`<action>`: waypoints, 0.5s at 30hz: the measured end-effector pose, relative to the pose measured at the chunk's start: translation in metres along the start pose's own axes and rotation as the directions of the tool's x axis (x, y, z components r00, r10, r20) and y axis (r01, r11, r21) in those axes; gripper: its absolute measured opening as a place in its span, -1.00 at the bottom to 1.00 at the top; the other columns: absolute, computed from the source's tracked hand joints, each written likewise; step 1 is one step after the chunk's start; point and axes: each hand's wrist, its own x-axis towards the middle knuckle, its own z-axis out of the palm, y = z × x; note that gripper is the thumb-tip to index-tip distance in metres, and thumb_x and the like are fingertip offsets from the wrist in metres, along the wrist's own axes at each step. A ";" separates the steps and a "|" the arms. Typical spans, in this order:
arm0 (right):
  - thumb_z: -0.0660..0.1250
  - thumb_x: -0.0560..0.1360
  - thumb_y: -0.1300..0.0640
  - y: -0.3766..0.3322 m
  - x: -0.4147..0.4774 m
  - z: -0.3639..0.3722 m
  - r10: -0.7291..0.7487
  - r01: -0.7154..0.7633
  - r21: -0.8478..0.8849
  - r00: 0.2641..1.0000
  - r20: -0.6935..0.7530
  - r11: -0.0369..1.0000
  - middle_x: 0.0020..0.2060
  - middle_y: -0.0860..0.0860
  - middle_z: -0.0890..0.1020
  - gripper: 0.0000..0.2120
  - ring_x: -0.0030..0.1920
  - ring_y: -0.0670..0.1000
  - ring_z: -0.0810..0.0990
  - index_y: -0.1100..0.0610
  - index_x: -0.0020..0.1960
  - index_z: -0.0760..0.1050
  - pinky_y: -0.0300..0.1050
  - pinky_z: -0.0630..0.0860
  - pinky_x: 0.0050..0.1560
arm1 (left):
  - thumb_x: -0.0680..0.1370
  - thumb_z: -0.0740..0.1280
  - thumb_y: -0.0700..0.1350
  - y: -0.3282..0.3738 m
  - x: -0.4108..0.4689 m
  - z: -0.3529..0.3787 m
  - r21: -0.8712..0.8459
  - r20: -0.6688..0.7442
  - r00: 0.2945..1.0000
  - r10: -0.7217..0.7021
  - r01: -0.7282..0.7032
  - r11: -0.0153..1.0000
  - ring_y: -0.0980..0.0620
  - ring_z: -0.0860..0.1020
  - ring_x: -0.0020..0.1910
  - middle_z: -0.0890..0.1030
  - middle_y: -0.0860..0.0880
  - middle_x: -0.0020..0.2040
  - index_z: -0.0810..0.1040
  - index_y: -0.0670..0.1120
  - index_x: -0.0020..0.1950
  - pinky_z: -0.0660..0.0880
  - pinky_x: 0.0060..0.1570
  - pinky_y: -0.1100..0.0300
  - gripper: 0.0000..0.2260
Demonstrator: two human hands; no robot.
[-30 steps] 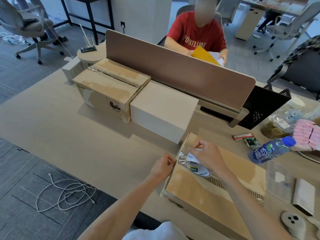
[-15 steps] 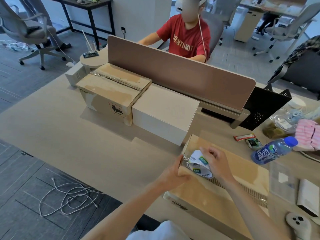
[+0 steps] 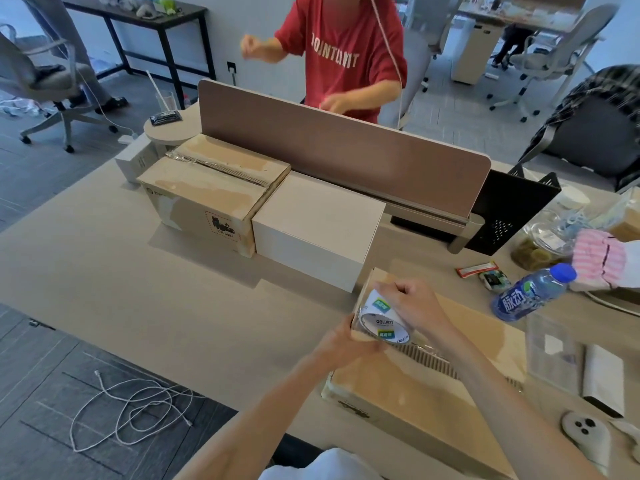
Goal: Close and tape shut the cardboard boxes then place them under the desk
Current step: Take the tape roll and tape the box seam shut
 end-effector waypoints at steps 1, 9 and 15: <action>0.36 0.54 -0.04 0.001 0.000 -0.001 0.002 -0.002 0.003 1.000 -0.002 1.000 -0.52 0.00 0.25 -0.49 -0.52 -0.06 0.22 0.15 -0.41 0.19 -0.29 0.18 -0.52 | 0.23 0.55 0.17 0.001 0.000 -0.001 0.028 0.016 1.000 -0.004 0.003 1.000 0.11 0.60 0.08 0.63 0.15 0.01 0.50 0.25 0.03 0.54 0.17 0.04 -0.57; 0.34 0.55 -0.06 0.014 -0.001 -0.005 -0.033 0.033 -0.018 0.999 -0.010 0.999 -0.50 0.08 0.30 -0.50 -0.48 0.01 0.25 0.18 -0.42 0.27 -0.20 0.19 -0.46 | 0.16 0.38 0.52 0.007 -0.005 -0.004 0.232 -0.001 0.990 -0.140 0.137 0.963 0.10 0.56 0.05 0.61 0.12 0.02 0.53 0.16 0.13 0.51 0.11 0.15 -0.32; 0.36 0.54 -0.05 0.016 0.005 -0.010 -0.018 0.020 -0.079 1.000 0.026 0.997 -0.54 0.03 0.28 -0.49 -0.50 0.00 0.24 0.15 -0.44 0.23 -0.12 0.20 -0.39 | -0.01 0.34 0.60 0.004 -0.004 -0.001 0.233 -0.036 0.988 -0.152 0.156 0.960 0.13 0.59 0.01 0.63 0.14 -0.01 0.56 0.19 0.09 0.54 0.13 0.08 -0.20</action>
